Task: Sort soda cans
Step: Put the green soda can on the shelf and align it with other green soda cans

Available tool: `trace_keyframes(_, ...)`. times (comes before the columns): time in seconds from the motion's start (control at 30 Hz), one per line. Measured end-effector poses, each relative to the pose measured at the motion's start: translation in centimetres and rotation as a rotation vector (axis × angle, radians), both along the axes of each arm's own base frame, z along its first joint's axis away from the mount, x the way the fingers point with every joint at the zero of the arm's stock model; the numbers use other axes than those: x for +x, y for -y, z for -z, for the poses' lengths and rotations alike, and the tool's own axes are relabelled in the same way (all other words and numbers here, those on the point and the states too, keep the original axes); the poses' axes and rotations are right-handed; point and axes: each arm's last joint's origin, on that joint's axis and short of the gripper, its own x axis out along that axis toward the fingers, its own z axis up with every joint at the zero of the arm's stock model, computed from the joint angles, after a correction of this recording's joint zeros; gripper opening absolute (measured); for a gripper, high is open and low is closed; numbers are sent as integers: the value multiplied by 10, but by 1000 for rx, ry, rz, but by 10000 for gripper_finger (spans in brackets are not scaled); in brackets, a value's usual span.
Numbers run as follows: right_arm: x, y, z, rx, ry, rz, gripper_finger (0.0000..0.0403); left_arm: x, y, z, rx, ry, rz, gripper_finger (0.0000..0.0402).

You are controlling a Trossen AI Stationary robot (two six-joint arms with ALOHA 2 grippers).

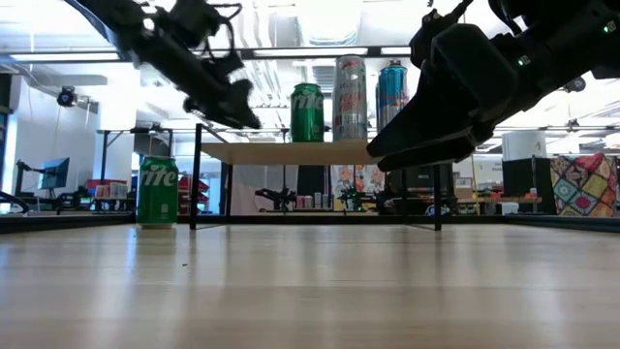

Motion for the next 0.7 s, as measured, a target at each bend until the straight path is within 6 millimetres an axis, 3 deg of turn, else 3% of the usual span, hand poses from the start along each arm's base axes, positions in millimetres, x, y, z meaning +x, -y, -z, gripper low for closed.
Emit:
trace_keyframes(0.17, -2, 0, -1, 1, -16, 2, 345, -41, 20, -14, -64, -170, 6, 299)
trace_keyframes(0.4, -2, 0, 0, 14, -17, 11, 345, -92, 45, -39, -73, -111, 4, 333)
trace_keyframes(0.47, -2, 1, 0, 20, -15, 14, 345, -101, 50, -32, -79, -82, -7, 347)
trace_keyframes(0.7, -3, 0, -1, 49, -9, 24, 345, -114, 54, 20, -75, -61, -70, 394)
